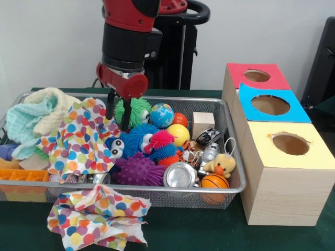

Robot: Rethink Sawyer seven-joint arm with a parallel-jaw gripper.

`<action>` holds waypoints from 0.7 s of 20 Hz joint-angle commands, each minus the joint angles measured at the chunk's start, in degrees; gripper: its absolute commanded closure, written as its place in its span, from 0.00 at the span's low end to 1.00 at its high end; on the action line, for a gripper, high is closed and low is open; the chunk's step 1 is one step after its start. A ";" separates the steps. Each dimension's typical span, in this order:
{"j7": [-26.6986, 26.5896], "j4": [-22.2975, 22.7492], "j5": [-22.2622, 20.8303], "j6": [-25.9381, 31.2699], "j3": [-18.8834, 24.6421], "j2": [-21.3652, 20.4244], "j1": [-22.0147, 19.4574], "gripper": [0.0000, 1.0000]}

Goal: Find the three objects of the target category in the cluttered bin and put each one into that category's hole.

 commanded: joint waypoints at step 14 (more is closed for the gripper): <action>10.86 5.49 10.20 8.12 1.16 -1.18 1.32 0.00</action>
